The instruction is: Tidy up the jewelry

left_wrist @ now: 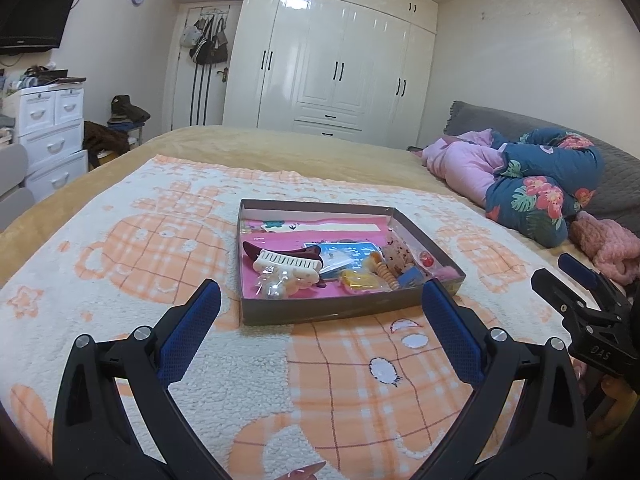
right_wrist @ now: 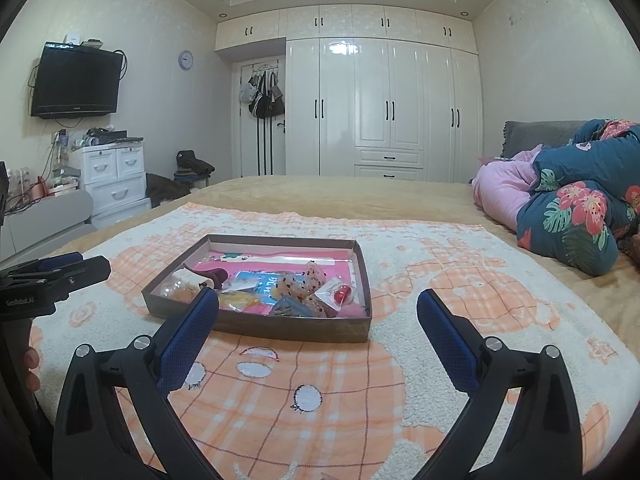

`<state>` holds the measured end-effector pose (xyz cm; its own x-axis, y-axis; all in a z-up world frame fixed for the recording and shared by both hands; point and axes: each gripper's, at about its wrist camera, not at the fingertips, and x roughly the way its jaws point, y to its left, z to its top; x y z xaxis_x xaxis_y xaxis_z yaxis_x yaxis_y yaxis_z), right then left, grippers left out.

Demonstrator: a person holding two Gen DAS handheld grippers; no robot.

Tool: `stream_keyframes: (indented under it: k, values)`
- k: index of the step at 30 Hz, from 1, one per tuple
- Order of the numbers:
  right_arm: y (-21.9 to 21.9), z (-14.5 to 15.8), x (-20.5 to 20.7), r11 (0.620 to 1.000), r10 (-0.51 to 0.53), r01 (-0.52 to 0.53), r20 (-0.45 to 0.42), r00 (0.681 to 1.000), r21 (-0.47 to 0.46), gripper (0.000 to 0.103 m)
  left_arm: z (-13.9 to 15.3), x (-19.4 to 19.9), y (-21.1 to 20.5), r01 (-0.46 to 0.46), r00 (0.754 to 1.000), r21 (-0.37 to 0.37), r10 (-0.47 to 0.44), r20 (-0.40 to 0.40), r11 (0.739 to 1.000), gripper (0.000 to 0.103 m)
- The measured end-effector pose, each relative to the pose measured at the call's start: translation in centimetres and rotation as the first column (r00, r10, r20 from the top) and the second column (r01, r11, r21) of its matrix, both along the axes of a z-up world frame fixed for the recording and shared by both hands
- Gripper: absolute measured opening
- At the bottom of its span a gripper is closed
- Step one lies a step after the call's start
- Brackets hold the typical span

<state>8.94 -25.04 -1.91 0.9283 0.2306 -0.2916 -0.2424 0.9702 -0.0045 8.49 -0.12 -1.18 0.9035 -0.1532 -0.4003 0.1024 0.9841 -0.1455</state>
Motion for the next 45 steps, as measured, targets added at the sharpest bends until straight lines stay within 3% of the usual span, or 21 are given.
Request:
stream_keyframes:
  k: [45]
  values:
    - [0.21, 0.26, -0.08, 1.000, 0.000, 0.000, 0.004, 1.000, -0.012, 0.097, 0.37, 0.11, -0.12, -0.018, 1.000, 0.021, 0.017, 0.011, 1.000, 0.092]
